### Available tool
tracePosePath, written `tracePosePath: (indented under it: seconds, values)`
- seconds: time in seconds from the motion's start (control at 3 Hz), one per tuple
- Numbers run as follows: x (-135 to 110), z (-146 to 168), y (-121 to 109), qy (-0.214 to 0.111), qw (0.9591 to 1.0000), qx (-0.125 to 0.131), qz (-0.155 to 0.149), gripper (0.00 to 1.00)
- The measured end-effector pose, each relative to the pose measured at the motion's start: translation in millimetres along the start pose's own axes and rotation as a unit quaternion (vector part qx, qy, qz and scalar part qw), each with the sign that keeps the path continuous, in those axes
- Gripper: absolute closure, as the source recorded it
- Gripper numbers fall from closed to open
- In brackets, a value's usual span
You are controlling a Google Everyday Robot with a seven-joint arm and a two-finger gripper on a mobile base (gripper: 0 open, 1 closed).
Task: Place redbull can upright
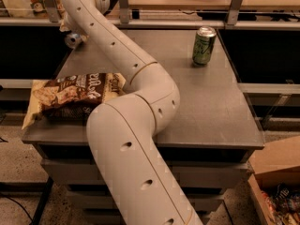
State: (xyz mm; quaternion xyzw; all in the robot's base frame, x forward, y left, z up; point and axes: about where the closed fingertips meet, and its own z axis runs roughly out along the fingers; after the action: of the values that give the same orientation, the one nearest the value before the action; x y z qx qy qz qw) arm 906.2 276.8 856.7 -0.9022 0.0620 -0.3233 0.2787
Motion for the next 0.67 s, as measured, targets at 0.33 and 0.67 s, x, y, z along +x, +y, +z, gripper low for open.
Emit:
tracePosePath:
  seconds: [0.33, 0.67]
  values:
    - [-0.9, 0.5, 0.8, 0.0, 0.9999, -0.009, -0.006, 0.48]
    - [-2.3, 1.5, 4.1, -0.002, 0.9996, -0.024, -0.015, 0.47]
